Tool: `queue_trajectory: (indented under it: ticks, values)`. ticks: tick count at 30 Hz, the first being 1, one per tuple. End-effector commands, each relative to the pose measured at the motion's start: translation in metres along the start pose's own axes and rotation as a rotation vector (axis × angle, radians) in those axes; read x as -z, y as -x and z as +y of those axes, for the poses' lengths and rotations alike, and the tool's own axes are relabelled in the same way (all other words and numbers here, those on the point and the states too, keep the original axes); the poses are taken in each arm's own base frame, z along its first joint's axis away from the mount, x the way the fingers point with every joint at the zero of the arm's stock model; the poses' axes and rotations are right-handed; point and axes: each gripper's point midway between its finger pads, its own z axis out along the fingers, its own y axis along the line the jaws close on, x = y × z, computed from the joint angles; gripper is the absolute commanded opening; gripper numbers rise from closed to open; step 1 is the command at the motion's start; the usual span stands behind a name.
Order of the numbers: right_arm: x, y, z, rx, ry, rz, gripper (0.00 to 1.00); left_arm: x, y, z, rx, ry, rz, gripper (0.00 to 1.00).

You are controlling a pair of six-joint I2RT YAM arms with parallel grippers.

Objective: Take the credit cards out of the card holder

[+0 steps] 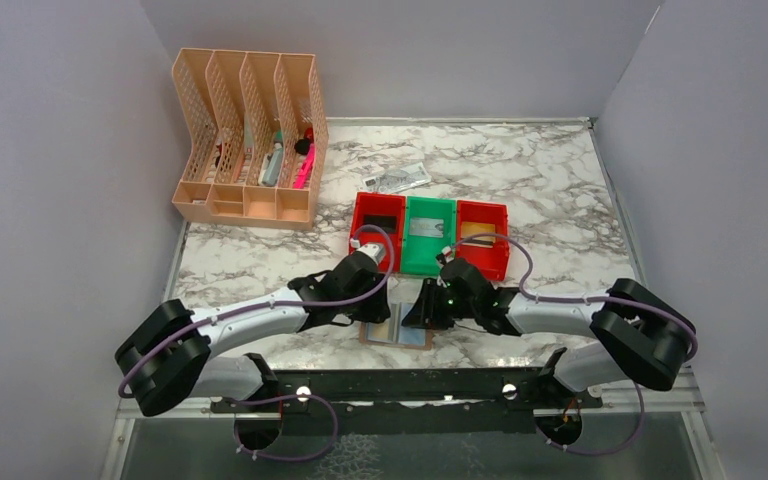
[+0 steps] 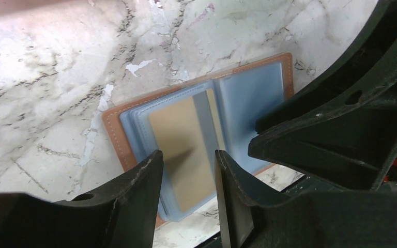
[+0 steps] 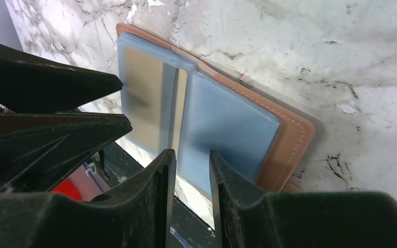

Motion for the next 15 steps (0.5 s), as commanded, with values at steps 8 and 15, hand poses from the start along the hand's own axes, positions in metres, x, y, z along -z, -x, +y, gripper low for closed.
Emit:
queue_trajectory:
  ticks: [8,15]
  values:
    - [-0.009,0.003,0.017,0.063,0.056,0.035,0.36,-0.009,-0.01,-0.011,0.019,-0.068,0.048,0.43]
    - [-0.022,0.0,-0.002,0.028,-0.029,0.054,0.37,-0.014,-0.021,-0.012,0.051,-0.093,0.088,0.42]
